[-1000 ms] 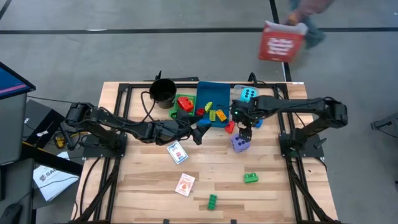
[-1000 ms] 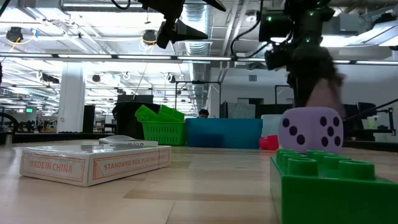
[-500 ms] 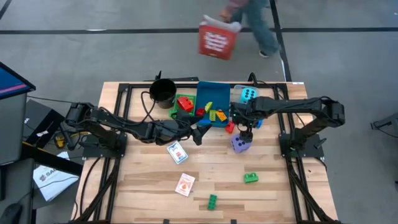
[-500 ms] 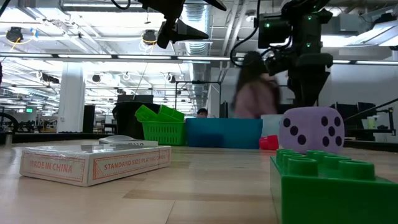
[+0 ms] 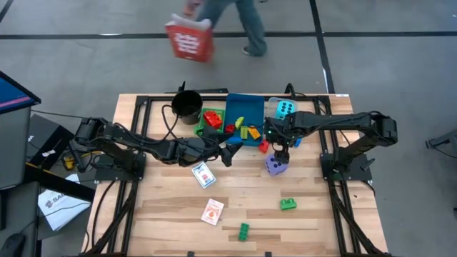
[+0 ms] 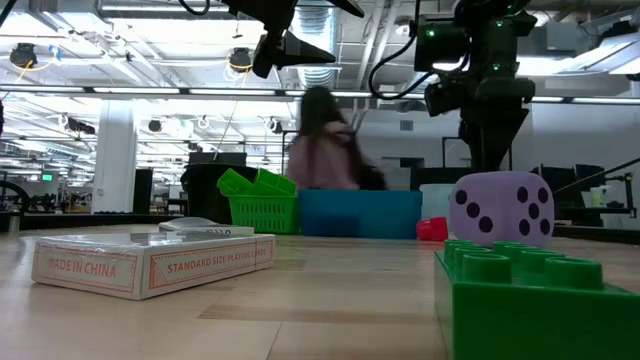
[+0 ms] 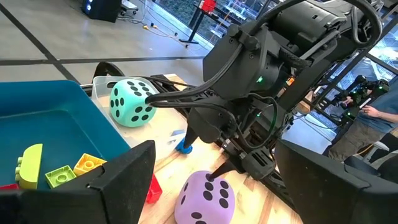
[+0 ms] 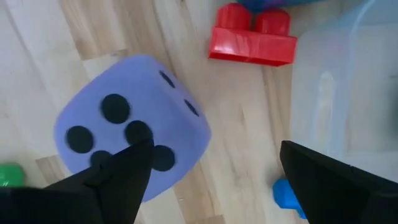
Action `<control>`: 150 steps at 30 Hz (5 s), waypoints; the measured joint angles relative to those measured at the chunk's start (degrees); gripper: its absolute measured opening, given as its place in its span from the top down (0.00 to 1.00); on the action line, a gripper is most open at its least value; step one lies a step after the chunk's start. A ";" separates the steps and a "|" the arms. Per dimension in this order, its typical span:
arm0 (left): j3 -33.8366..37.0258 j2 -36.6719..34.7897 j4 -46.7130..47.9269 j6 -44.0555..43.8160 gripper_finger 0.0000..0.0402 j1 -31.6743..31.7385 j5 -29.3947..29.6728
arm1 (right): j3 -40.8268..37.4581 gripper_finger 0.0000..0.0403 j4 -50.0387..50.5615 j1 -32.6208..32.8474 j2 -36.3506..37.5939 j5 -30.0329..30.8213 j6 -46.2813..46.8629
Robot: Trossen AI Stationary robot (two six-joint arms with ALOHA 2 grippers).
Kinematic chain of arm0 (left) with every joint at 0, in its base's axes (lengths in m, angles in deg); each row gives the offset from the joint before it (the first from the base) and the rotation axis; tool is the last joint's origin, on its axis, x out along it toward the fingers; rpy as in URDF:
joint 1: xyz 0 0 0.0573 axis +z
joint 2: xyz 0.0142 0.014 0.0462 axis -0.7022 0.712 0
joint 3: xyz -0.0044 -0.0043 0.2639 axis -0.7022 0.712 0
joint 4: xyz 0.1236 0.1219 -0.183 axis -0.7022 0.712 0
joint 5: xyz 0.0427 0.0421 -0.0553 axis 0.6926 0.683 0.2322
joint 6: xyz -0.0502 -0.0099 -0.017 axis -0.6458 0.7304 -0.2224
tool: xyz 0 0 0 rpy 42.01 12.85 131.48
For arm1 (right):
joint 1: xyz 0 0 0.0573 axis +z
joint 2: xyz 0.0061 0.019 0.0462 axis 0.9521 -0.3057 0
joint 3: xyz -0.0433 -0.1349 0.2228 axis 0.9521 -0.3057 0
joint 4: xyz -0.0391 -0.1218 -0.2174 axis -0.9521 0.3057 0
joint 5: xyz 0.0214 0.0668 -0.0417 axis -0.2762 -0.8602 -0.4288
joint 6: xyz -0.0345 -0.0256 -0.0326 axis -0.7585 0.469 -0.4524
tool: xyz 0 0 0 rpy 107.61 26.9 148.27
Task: Pick & Place Toys
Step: Put the purple dice into the transparent bin
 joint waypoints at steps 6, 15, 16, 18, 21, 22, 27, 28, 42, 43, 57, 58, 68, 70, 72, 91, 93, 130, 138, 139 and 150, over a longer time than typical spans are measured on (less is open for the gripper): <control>-0.02 0.00 0.00 0.00 0.19 0.00 0.00 | 0.00 0.09 -0.94 0.00 0.00 -0.12 1.05; -0.01 0.00 -0.02 -0.02 0.19 0.00 -0.02 | 0.00 0.01 -2.90 0.00 0.00 -0.14 1.32; -0.02 0.00 -0.02 -0.02 0.19 0.00 -0.02 | 0.00 0.01 -3.09 0.00 0.00 -0.15 1.33; 0.00 0.00 -0.02 -0.02 0.19 0.00 -0.02 | 0.00 0.02 -3.10 0.07 0.00 -0.45 1.33; -0.01 0.00 0.00 -0.02 0.19 0.00 -0.02 | 0.00 0.01 -2.83 0.05 0.00 -2.76 1.31; 0.00 0.00 -0.02 -0.02 0.19 0.00 -0.02 | 0.00 0.01 -2.75 0.04 0.00 -3.95 1.26; 0.00 0.00 -0.01 -0.02 0.19 0.00 -0.02 | 0.00 0.01 -2.25 0.07 0.02 -9.30 -1.07; 0.00 0.00 -0.01 -0.02 0.19 0.00 -0.02 | 0.00 0.01 -2.04 0.07 0.04 -9.76 -1.72; -0.01 0.00 -0.02 -0.02 0.19 0.00 -0.03 | 0.00 0.01 -1.14 2.73 0.04 -10.44 -8.49; -0.01 0.00 0.00 -0.02 0.19 0.00 -0.03 | 0.01 0.01 -1.69 3.48 0.04 -10.45 -9.35; 0.00 0.00 -0.02 -0.02 0.19 -0.02 -0.02 | 0.04 0.01 -6.80 12.52 0.07 -9.08 -15.85; 0.00 0.00 0.00 -0.02 0.19 0.00 -0.03 | 0.04 0.01 -6.90 12.52 0.06 -8.18 -15.82; 0.00 0.00 0.00 -0.02 0.19 -0.01 -0.02 | -0.75 0.01 -7.90 11.14 0.10 -2.87 -15.85; -0.01 0.00 -0.02 -0.02 0.19 -0.02 -0.04 | -1.79 0.01 -7.71 11.13 0.09 -2.86 -15.85; 0.00 0.00 -0.02 -0.02 0.19 0.00 -0.02 | -2.72 0.01 -7.70 11.15 0.09 -2.86 -15.82; -0.02 0.00 0.02 0.04 0.19 0.00 -0.04 | -6.68 0.01 -11.90 11.67 0.19 -3.00 -17.05; -0.01 0.00 0.00 0.04 0.19 0.00 -0.04 | -6.74 0.01 -12.26 11.67 0.13 -2.84 -17.17; 0.00 0.00 0.01 0.04 0.19 0.00 -0.04 | -13.66 0.01 -13.18 11.28 -0.10 -2.82 -0.12; -0.01 0.00 0.02 0.02 0.19 -0.01 -0.04 | -13.64 0.01 -14.16 11.28 -0.05 -2.89 0.32; 0.00 0.00 0.00 0.02 0.19 0.00 -0.04 | -13.64 0.01 -14.21 11.28 -0.02 -2.92 0.54; -0.01 0.00 0.00 0.00 0.19 -0.01 -0.04 | -13.60 0.04 -14.45 11.15 0.16 -1.53 7.37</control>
